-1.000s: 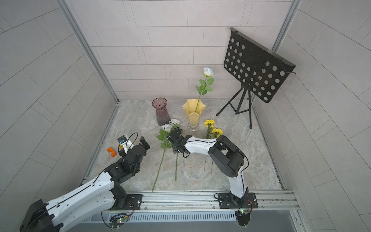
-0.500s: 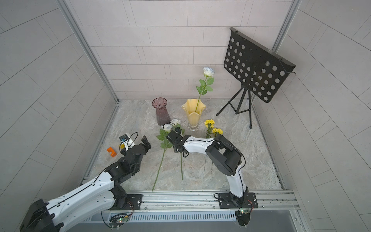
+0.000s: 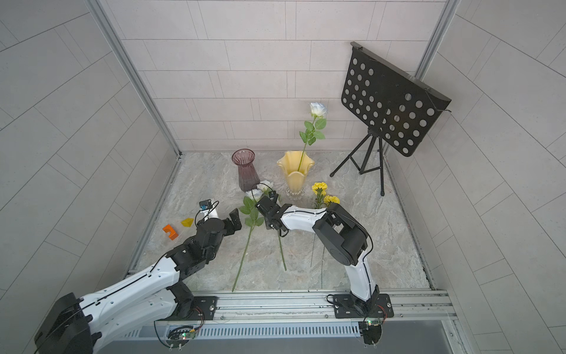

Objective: Arrange the flowers in different vases according to their colors
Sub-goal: Pick up the flower at the center of the board.

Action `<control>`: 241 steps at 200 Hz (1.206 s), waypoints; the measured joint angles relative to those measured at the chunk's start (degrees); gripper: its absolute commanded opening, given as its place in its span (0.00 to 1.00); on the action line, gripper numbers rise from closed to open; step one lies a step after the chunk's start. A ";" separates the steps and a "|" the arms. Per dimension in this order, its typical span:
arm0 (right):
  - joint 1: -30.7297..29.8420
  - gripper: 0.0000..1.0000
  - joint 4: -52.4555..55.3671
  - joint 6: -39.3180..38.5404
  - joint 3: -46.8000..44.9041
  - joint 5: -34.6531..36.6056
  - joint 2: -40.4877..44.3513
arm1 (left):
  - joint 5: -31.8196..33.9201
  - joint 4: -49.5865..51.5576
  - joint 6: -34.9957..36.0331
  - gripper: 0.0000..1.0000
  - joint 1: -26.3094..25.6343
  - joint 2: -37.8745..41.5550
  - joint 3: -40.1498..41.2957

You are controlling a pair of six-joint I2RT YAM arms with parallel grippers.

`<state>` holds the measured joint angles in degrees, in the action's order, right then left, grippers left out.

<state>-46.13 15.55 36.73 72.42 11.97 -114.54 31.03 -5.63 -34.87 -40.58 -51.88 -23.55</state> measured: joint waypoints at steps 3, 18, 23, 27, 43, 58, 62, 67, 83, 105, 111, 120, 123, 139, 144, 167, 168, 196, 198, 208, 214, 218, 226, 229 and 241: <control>0.11 0.20 -0.15 0.00 0.00 -0.09 -0.02 | -0.07 -0.07 0.02 1.00 0.00 0.00 0.00; 0.61 0.19 -0.90 -0.02 0.00 -0.57 -0.20 | -0.24 -0.17 0.04 1.00 0.00 0.00 0.00; 0.81 0.15 -1.11 -0.07 0.00 -0.81 -0.22 | -0.24 -0.17 0.07 1.00 0.00 -0.02 -0.02; 0.96 0.12 -1.22 0.00 0.00 -1.09 -0.22 | -0.24 -0.17 0.07 1.00 0.00 -0.04 0.00; 1.42 0.00 -1.90 -0.42 -0.11 -1.73 -0.22 | -0.42 -0.22 0.17 1.00 0.00 -0.13 -0.02; 1.57 0.00 -2.58 -0.07 -0.37 -2.03 -0.11 | -0.87 -0.33 0.37 1.00 0.00 -0.22 0.00; 1.60 0.00 -2.73 -0.02 -0.52 -2.10 -0.09 | -0.96 -0.37 0.42 1.00 0.00 -0.22 0.00; 1.62 0.00 -2.97 -0.04 -0.70 -2.16 0.09 | -1.03 -0.48 0.44 1.00 0.00 -0.22 0.00; 1.70 0.00 -3.37 -0.07 -1.86 -2.86 1.36 | -1.18 -0.92 0.44 1.00 0.00 -0.33 0.00; 1.92 0.00 -1.73 -0.46 -4.44 -4.02 4.44 | -1.66 -1.42 0.46 1.00 0.00 -0.70 -0.02; 1.97 0.00 -0.70 -0.59 -5.22 -4.26 5.57 | -1.70 -1.44 0.46 1.00 0.00 -0.81 -0.02; 2.01 0.00 0.72 -0.76 -6.12 -4.52 7.19 | -1.75 -1.44 0.46 1.00 0.00 -0.94 -0.02; 2.03 0.00 1.27 -0.87 -6.40 -4.68 7.93 | -1.79 -1.44 0.46 1.00 0.00 -0.96 -0.02; 2.05 0.00 3.15 -1.38 -7.37 -4.92 11.82 | -2.14 -1.46 0.46 1.00 0.00 -1.14 -0.02; 2.05 0.00 3.50 -1.60 -7.58 -4.98 13.27 | -2.25 -1.44 0.48 1.00 0.00 -1.16 -0.02; 2.05 0.00 4.52 -2.47 -8.41 -5.14 20.11 | -2.64 -1.57 0.52 1.00 0.00 -1.16 -0.02; 2.05 0.00 4.52 -2.54 -8.44 -5.16 20.48 | -2.67 -1.57 0.52 1.00 0.00 -1.16 -0.02; 2.05 0.00 4.44 -3.48 -9.03 -5.14 25.59 | -3.10 -1.92 0.87 1.00 0.00 -1.16 -0.02; 2.05 0.00 4.46 -3.50 -9.05 -5.14 25.77 | -3.17 -1.95 0.87 1.00 0.00 -1.16 -0.02; 2.05 0.00 4.50 -3.69 -9.16 -5.16 26.18 | -3.28 -2.03 0.87 1.00 0.00 -1.16 -0.02; 2.05 0.00 4.48 -3.78 -9.25 -5.18 26.23 | -3.39 -2.14 0.87 1.00 0.00 -1.16 -0.02; 2.05 0.00 4.37 -3.85 -9.40 -5.22 26.23 | -3.43 -2.19 0.87 1.00 0.00 -1.16 -0.02; 2.05 0.00 4.22 -3.93 -9.94 -5.42 26.27 | -3.56 -2.27 0.87 1.00 0.00 -1.16 -0.02; 2.05 0.00 4.13 -3.98 -10.21 -5.51 26.36 | -3.61 -2.29 0.87 1.00 0.00 -1.16 -0.02; 2.05 0.00 3.74 -4.15 -11.56 -5.95 27.04 | -3.72 -2.36 0.90 1.00 0.00 -1.16 -0.02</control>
<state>-44.07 19.29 32.58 60.86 6.02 -87.50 27.31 -7.99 -33.98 -40.58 -53.04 -23.57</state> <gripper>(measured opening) 0.067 0.999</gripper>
